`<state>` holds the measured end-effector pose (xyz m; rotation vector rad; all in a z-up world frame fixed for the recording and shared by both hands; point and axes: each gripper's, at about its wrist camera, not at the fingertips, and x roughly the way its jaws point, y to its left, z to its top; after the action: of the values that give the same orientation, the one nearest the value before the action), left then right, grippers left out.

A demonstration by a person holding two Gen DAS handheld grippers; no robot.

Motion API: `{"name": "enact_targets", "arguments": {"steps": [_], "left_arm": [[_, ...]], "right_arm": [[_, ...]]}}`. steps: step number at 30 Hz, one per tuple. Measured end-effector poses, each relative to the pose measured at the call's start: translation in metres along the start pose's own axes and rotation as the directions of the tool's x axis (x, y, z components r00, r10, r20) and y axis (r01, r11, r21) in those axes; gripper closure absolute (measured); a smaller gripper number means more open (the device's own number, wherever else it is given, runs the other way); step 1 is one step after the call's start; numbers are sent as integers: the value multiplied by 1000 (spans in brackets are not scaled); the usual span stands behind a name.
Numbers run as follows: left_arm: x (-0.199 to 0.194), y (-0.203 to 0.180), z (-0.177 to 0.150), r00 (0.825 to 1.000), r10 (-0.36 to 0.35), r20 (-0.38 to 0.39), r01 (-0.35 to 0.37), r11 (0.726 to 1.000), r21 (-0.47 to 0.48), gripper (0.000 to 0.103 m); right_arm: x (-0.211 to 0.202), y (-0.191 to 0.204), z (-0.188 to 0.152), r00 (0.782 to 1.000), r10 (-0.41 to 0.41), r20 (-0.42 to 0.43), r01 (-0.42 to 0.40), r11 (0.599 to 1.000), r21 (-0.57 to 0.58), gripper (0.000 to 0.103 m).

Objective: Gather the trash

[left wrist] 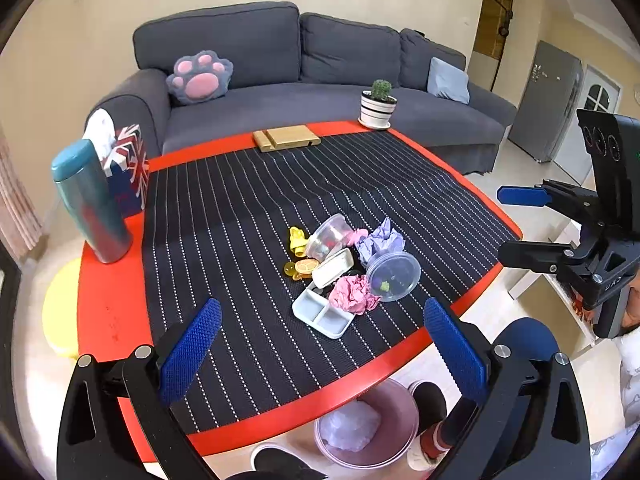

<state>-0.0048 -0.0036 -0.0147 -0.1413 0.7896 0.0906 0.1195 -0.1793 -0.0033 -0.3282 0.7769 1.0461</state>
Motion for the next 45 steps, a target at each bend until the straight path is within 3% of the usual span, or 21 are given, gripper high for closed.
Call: {"name": "enact_targets", "arguments": {"steps": [15,45], "left_arm": [[2,10,-1,1000,-17,-19,16,999,-46,6],[6,3,2,1000,16,-21,-15,999,31,6]], "right_arm": [[-1,-3,0,1000,6,-6,-6,1000,18,3],[5,-3,-2,1000,16,-23,-16,1000,19,3]]}}
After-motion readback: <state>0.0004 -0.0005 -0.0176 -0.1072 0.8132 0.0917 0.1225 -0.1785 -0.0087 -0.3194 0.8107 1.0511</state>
